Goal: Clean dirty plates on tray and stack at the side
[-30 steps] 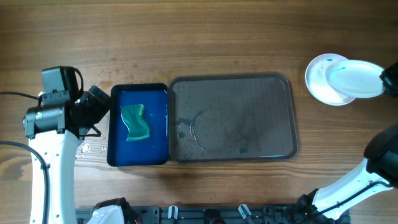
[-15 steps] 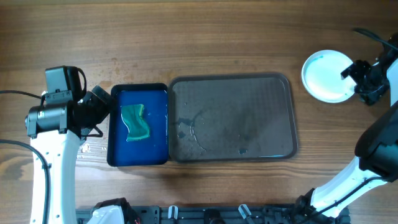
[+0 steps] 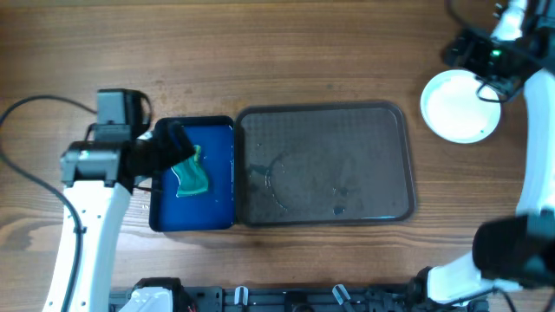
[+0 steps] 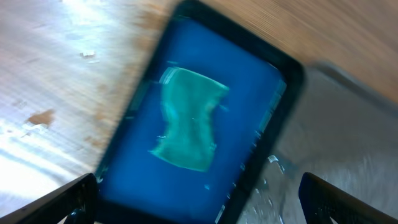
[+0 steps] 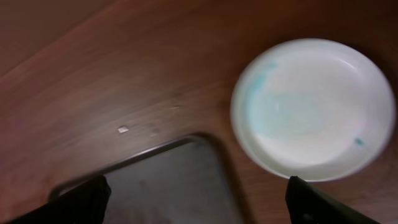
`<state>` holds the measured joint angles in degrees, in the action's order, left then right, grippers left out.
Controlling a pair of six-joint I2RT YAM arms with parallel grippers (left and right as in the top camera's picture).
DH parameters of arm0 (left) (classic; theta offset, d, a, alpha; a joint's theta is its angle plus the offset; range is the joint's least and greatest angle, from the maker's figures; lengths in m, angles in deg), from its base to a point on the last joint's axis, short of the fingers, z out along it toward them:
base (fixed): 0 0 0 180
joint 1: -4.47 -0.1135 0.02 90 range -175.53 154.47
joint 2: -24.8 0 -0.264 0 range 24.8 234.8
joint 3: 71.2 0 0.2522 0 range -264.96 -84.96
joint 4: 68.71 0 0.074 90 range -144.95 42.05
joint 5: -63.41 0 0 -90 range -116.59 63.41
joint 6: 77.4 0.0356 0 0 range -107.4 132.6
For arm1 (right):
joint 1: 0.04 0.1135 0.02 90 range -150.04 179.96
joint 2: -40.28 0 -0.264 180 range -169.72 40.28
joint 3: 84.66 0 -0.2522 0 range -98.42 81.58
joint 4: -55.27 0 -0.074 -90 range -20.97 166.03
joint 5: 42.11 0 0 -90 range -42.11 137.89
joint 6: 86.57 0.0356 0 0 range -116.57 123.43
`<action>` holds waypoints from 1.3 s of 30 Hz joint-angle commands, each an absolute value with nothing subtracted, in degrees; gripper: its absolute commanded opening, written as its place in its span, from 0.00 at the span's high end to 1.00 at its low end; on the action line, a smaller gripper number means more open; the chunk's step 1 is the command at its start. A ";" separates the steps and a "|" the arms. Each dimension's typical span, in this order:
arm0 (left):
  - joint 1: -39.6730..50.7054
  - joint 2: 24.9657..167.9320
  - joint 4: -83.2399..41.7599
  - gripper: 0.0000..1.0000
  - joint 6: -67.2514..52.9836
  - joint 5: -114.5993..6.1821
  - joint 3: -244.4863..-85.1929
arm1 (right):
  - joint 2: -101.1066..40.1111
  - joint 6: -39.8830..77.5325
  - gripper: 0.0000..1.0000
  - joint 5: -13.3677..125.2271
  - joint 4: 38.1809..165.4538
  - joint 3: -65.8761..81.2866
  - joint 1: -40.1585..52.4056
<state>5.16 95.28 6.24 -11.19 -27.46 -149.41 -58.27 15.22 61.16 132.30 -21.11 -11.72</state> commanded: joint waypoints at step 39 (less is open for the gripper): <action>17.48 48.75 20.84 0.00 -8.15 -17.66 -159.29 | 6.84 22.13 0.00 33.95 160.75 -12.20 15.12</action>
